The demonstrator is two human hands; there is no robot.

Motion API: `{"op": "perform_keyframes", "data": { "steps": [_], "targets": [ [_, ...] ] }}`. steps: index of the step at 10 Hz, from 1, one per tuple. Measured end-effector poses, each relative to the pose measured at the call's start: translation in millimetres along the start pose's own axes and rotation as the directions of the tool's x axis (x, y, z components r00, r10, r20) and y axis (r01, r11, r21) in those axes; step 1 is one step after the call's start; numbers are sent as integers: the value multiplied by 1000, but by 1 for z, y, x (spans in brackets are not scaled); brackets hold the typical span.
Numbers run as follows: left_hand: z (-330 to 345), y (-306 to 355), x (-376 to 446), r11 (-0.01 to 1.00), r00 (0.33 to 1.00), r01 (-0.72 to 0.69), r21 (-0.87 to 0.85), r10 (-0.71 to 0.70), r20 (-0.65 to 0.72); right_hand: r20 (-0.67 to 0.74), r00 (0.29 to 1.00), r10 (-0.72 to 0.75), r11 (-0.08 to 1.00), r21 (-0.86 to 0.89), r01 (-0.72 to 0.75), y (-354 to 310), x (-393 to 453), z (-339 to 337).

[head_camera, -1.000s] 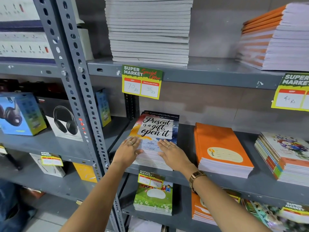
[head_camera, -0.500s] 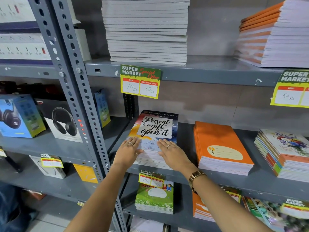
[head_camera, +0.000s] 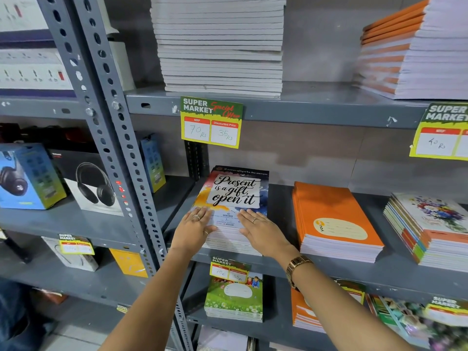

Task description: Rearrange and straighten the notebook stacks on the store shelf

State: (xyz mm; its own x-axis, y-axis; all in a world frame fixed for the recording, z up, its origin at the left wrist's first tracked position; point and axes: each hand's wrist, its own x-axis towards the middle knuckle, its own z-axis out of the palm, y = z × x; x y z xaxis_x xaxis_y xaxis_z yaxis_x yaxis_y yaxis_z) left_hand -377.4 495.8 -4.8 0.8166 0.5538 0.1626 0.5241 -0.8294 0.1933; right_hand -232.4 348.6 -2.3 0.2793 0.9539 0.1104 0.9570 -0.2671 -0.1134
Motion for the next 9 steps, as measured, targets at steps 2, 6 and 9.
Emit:
{"op": "perform_keyframes", "data": {
  "steps": [2, 6, 9],
  "targets": [
    [1, -1, 0, 1000, 1000, 1, 2, -1, 0, 33, 999, 13, 1000, -7, -13, 0, 0, 0],
    [-2, 1, -1, 1000, 1000, 4, -10, -4, 0, 45, 999, 17, 1000, -10, -17, -1, -2, -4],
    [-1, 8, -9, 990, 998, 36, 134, -42, 47, -20, 1000, -8, 998, -68, 6, 8, -15, -5]
  ]
}}
